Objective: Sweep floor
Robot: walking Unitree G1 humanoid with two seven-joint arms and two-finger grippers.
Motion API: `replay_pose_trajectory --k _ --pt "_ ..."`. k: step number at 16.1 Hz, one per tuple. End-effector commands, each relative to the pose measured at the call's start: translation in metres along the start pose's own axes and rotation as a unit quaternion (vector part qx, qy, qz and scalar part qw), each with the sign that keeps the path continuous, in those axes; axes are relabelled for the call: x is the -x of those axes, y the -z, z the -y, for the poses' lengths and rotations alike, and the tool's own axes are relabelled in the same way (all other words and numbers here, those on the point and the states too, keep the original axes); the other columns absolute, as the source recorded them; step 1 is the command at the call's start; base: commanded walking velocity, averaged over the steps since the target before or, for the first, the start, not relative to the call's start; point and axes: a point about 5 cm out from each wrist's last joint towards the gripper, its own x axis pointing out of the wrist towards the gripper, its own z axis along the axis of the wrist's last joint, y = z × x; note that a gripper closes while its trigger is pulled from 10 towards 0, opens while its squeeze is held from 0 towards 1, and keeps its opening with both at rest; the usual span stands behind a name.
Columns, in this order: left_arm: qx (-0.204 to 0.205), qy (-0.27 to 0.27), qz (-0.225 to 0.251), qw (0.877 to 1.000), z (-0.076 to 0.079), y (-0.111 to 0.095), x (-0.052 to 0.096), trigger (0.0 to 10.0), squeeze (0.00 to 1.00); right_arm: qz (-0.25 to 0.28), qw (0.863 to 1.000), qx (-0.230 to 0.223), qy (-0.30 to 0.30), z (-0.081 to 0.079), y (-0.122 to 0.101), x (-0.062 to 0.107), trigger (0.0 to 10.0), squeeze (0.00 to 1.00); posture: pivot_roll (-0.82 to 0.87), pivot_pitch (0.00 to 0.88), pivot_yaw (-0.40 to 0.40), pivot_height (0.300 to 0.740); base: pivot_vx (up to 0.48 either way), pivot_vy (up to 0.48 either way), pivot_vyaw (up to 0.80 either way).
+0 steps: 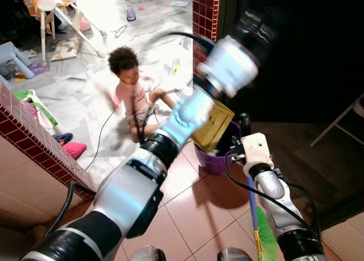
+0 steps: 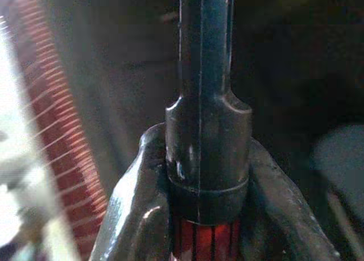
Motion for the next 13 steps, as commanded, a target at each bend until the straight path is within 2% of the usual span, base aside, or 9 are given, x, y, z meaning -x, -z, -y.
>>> replay_pose_trajectory --k 1,3,6,7,8,9,10,11,13 --pt "0.009 -0.022 0.028 0.999 -0.001 -0.019 -0.025 10.0 0.00 0.025 1.000 0.008 0.004 0.001 -0.011 -0.005 10.0 0.00 -0.22 0.000 0.109 0.740 0.000 0.000 0.00" --pt "-0.010 -0.078 0.000 0.997 -0.035 -0.015 -0.027 10.0 0.00 0.030 0.999 0.011 0.007 0.003 -0.013 -0.006 10.0 0.00 -0.22 0.000 0.105 0.740 0.000 0.000 0.00" --pt "-0.046 -0.156 -0.025 0.986 -0.083 -0.015 -0.023 10.0 0.00 0.036 0.999 0.012 0.007 0.003 -0.016 -0.009 10.0 0.00 -0.21 0.000 0.094 0.740 0.000 0.000 0.00" --pt "-0.059 -0.194 -0.036 0.978 -0.110 -0.016 -0.018 10.0 0.00 0.038 0.999 0.010 0.004 0.002 -0.017 -0.011 10.0 0.00 -0.20 0.000 0.087 0.740 0.000 0.000 0.00" --pt "-0.070 -0.208 -0.033 0.975 -0.124 -0.019 -0.014 10.0 0.00 0.038 0.999 0.010 0.003 0.001 -0.017 -0.012 10.0 0.00 -0.19 0.000 0.082 0.740 0.000 0.000 0.00" --pt "-0.081 -0.230 -0.035 0.969 -0.144 -0.022 -0.008 10.0 0.00 0.038 0.999 0.010 0.000 0.000 -0.017 -0.013 10.0 0.00 -0.18 0.000 0.075 0.740 0.000 0.000 0.00" --pt "-0.086 -0.245 -0.037 0.965 -0.156 -0.024 -0.004 10.0 0.00 0.038 0.999 0.010 -0.001 0.000 -0.017 -0.013 10.0 0.00 -0.17 0.000 0.070 0.740 0.000 0.000 0.00" --pt "-0.110 -0.254 -0.042 0.960 -0.170 -0.028 0.001 10.0 0.00 0.040 0.999 0.010 -0.003 -0.001 -0.018 -0.015 10.0 0.00 -0.17 0.000 0.067 0.740 0.000 0.000 0.00" --pt "-0.114 -0.271 -0.050 0.955 -0.183 -0.028 0.008 10.0 0.00 0.041 0.999 0.010 -0.004 -0.002 -0.019 -0.015 10.0 0.00 -0.16 0.000 0.065 0.740 0.000 0.000 0.00"
